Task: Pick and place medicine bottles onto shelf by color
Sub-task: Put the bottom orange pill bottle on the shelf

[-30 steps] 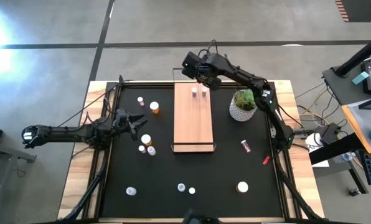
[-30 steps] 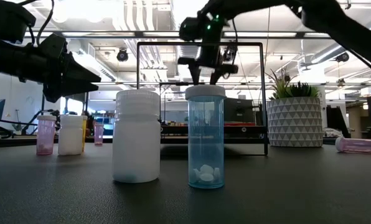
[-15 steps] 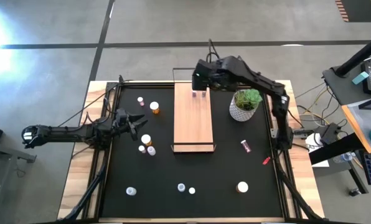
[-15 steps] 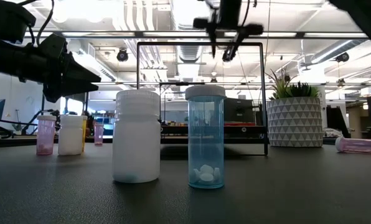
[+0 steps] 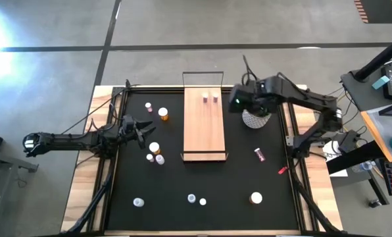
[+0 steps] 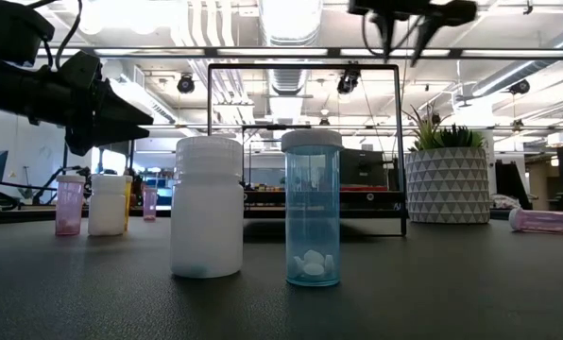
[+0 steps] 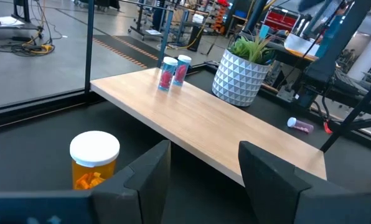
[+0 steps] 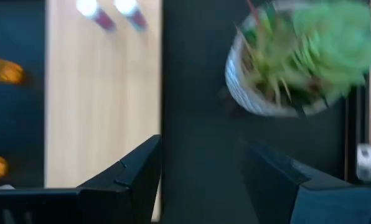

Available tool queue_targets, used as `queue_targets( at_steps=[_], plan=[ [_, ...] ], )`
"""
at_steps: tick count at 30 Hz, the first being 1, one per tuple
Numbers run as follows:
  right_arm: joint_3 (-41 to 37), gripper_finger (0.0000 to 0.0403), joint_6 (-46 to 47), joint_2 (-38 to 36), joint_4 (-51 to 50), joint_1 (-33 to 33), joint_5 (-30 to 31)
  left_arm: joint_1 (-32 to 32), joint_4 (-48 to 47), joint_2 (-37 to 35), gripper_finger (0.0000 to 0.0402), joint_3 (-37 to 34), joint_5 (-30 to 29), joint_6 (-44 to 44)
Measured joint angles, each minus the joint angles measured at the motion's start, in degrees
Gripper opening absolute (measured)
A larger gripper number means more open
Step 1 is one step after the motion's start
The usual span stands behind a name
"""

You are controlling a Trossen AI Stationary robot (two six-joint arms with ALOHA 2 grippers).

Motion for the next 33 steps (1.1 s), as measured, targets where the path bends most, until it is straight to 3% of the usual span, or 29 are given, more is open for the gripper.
queue_targets(
  at_steps=[8,15,22,26,33],
  plan=[
    [-15.78,0.0194,18.58,-7.04,0.01,10.42,-5.24,0.00,0.00,0.00,0.0173,0.00,0.00,0.00],
    [-26.98,0.0194,37.48,-10.24,3.10,29.11,-8.74,0.01,-0.01,0.00,0.0173,0.00,-0.01,-0.02],
    [-32.79,0.0194,53.77,-10.02,11.32,46.90,-8.95,0.02,0.00,0.00,0.0173,0.00,0.00,0.00],
    [-34.60,0.0194,57.50,-8.81,16.49,51.23,-8.81,0.00,0.00,0.00,0.0173,0.00,-0.01,-0.01],
    [-36.22,0.0201,54.10,-5.74,24.48,52.23,-14.08,0.00,0.00,0.00,0.0173,0.00,0.00,-0.02]
  ],
)
